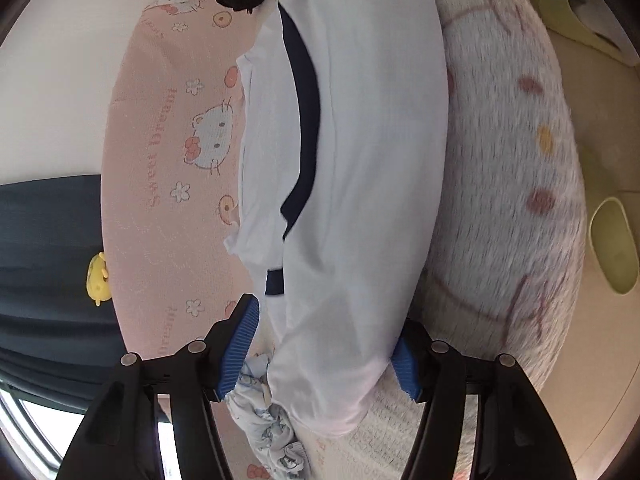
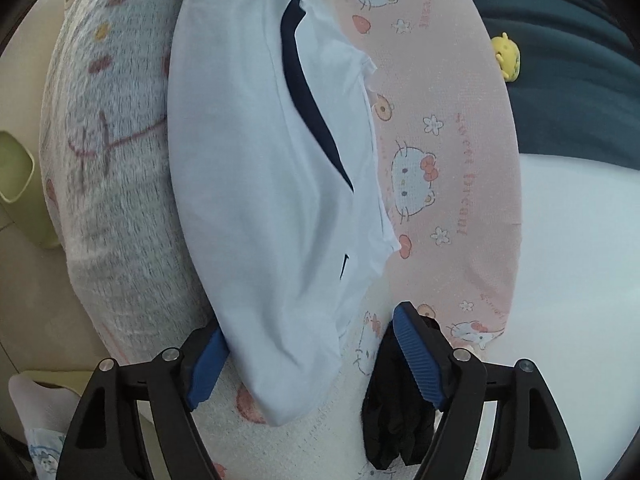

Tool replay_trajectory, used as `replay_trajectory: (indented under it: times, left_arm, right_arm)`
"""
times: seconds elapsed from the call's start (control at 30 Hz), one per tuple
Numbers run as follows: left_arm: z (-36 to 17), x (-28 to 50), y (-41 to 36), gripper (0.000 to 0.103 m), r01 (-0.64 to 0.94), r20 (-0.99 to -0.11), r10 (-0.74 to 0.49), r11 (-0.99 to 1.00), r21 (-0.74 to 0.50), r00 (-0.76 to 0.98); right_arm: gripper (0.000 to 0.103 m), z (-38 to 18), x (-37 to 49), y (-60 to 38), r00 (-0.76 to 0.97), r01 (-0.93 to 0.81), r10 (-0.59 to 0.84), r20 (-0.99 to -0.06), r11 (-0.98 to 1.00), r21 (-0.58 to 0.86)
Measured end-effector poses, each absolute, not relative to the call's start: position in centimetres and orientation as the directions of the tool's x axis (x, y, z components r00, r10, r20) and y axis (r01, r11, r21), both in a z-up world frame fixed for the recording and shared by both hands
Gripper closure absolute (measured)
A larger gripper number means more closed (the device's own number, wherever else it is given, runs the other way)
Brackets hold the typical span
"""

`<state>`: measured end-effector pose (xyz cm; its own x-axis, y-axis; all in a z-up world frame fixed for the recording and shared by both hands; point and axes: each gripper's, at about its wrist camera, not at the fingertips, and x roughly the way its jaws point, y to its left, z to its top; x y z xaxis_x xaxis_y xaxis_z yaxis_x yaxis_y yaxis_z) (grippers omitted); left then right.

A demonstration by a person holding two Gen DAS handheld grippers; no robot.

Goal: Fold clothes

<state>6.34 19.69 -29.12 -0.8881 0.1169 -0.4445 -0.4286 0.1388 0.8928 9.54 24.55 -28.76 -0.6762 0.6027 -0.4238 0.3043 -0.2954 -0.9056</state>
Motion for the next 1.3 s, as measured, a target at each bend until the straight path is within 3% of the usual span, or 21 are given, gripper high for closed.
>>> replay_trajectory:
  times: [0.17, 0.53, 0.6, 0.7, 0.77, 0.87, 0.93, 1.1, 1.3]
  left_arm:
    - [-28.2, 4.2, 19.2, 0.044, -0.477, -0.477, 0.024, 0.021, 0.879, -0.879]
    - [-28.1, 4.3, 22.3, 0.043, -0.450, -0.450, 0.081, 0.017, 0.893, -0.890]
    - [-28.1, 4.2, 21.8, 0.037, -0.409, -0.409, 0.077, 0.013, 0.913, -0.909]
    - [-28.3, 5.8, 21.1, 0.036, -0.386, -0.383, 0.081, -0.020, 0.922, -0.920]
    - [-28.4, 6.2, 20.8, 0.036, -0.376, -0.371, 0.094, -0.034, 0.926, -0.924]
    - [-28.2, 6.5, 20.0, 0.036, -0.363, -0.356, 0.115, -0.051, 0.930, -0.927]
    - [-28.1, 6.3, 20.0, 0.036, -0.363, -0.356, 0.116, -0.051, 0.930, -0.927]
    - [-28.3, 6.6, 19.7, 0.036, -0.366, -0.364, 0.115, 0.007, 0.931, -0.924]
    - [-28.8, 7.6, 18.2, 0.036, -0.357, -0.363, 0.119, 0.072, 0.931, -0.924]
  right_arm:
    - [0.025, -29.5, 9.9, 25.2, -0.669, 0.298, 0.650, -0.361, -0.210, -0.931]
    - [0.025, -30.1, 8.4, 23.9, -0.709, 0.248, 0.635, -0.306, -0.182, -0.951]
    - [0.025, -30.5, 8.8, 24.3, -0.706, 0.241, 0.648, -0.285, -0.158, -0.958]
    - [0.027, -31.1, 9.5, 24.4, -0.712, 0.220, 0.655, -0.252, -0.133, -0.966]
    - [0.039, -31.6, 9.7, 24.2, -0.706, 0.229, 0.658, -0.262, -0.138, -0.963]
    - [0.064, -32.4, 10.1, 23.8, -0.696, 0.257, 0.659, -0.287, -0.144, -0.956]
    - [0.092, -33.1, 10.3, 23.7, -0.687, 0.288, 0.653, -0.318, -0.158, -0.945]
    - [0.093, -33.4, 10.2, 23.5, -0.680, 0.266, 0.661, -0.316, -0.179, -0.947]
    - [0.093, -32.2, 9.8, 23.8, -0.648, 0.256, 0.653, -0.391, -0.297, -0.920]
